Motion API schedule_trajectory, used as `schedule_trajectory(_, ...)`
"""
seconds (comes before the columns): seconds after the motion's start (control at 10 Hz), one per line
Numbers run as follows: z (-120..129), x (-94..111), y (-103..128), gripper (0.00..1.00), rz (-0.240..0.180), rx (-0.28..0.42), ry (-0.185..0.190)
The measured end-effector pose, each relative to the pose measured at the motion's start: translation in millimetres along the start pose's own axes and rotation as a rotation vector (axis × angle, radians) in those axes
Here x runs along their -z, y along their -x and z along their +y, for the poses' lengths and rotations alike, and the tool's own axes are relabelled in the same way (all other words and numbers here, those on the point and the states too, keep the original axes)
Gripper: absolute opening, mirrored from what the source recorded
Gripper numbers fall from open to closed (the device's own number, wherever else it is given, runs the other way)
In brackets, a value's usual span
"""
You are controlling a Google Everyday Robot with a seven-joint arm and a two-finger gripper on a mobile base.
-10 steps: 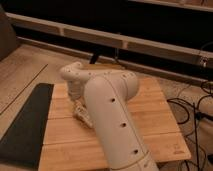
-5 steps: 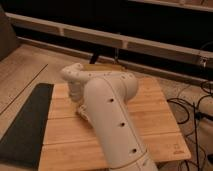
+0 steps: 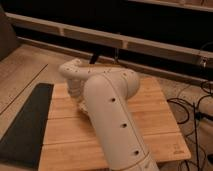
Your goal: Stand the bottle upright
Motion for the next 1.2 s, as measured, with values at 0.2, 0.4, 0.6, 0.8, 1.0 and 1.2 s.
schedule_trajectory(0.2, 1, 17, 6, 0.00, -0.035, 0.013, -0.038)
schedule_trajectory(0.4, 0, 35, 13, 0.00, -0.100, 0.030, -0.081)
schedule_trajectory(0.6, 3, 48, 26, 0.00, -0.205, 0.069, -0.111)
schedule_trajectory(0.8, 15, 71, 47, 0.00, -0.409, 0.165, -0.143)
schedule_trajectory(1.0, 31, 86, 53, 0.00, -0.563, 0.255, -0.147)
schedule_trajectory(1.2, 52, 105, 48, 0.00, -0.753, 0.351, -0.124)
